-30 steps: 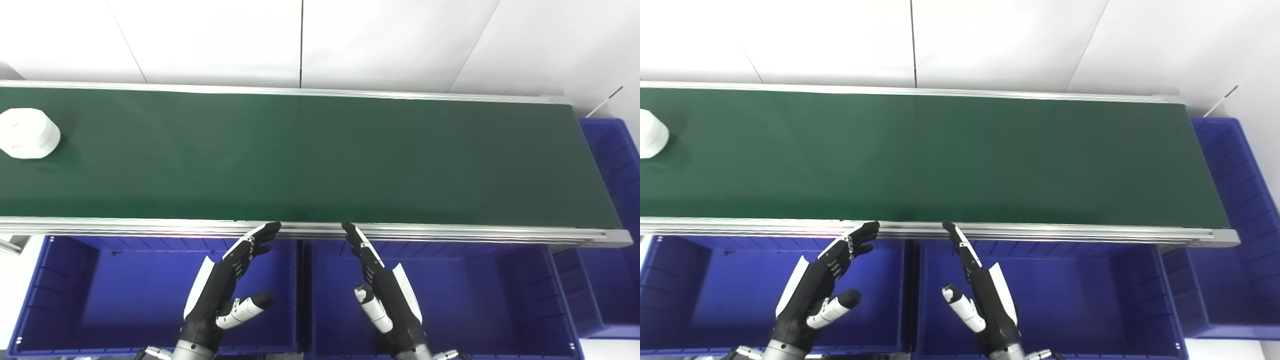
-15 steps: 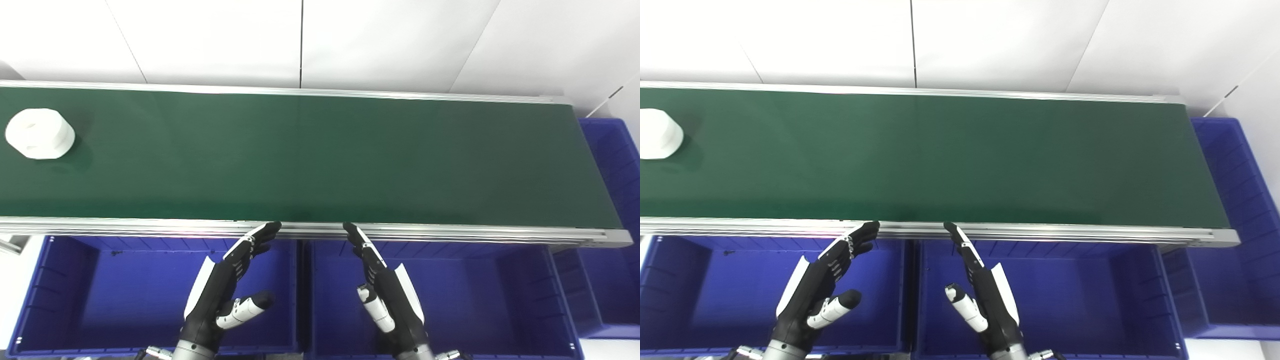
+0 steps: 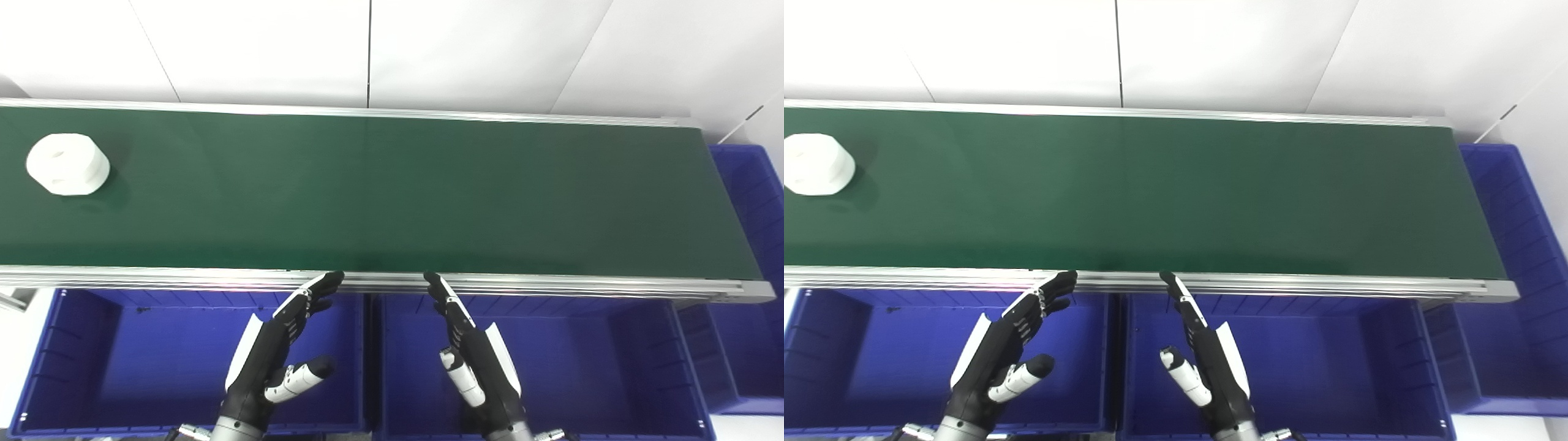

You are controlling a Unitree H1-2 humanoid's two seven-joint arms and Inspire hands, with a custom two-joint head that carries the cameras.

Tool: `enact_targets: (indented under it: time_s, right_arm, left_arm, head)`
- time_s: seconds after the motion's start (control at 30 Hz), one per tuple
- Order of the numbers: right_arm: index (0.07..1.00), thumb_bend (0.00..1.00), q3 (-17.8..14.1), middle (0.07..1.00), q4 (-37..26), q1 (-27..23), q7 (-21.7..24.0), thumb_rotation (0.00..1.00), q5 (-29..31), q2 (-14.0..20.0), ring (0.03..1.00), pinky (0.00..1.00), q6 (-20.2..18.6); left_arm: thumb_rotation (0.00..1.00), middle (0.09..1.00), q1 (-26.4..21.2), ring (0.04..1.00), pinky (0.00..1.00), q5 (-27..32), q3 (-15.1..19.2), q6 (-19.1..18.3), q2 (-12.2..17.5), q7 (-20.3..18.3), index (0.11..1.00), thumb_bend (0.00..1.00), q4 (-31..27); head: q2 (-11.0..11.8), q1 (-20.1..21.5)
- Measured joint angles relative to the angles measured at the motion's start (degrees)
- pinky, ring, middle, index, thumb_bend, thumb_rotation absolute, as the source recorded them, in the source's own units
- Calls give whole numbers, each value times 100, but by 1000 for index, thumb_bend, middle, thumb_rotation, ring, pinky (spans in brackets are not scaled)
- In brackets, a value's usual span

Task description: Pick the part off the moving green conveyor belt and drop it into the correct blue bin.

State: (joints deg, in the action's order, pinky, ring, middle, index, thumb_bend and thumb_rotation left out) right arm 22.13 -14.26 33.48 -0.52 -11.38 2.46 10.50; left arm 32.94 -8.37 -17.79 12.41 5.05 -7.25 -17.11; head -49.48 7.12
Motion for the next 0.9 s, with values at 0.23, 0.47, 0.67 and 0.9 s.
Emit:
enact_targets:
  time_s: [0.23,0.47,0.67,0.9]
  right_arm:
    - [955,926,-6,984,0,0,2,1000,76,1,984,981,0]
    - [951,925,-5,980,0,0,3,1000,84,1,978,976,0]
    - [950,923,-5,979,0,0,3,1000,87,1,979,979,0]
    - [951,928,-5,979,1,0,4,1000,85,3,974,975,0]
  left_arm:
    - [781,874,0,884,858,15,-1,0,5,-4,833,833,12]
    - [786,874,0,883,857,19,-2,0,3,-1,831,838,15]
    - [779,873,-1,883,859,25,-3,28,1,-1,827,830,39]
    - [776,872,-1,880,859,24,-6,44,1,-1,831,836,62]
  head:
    - [26,9]
    - [26,9]
    - [35,-9]
    - [79,-114]
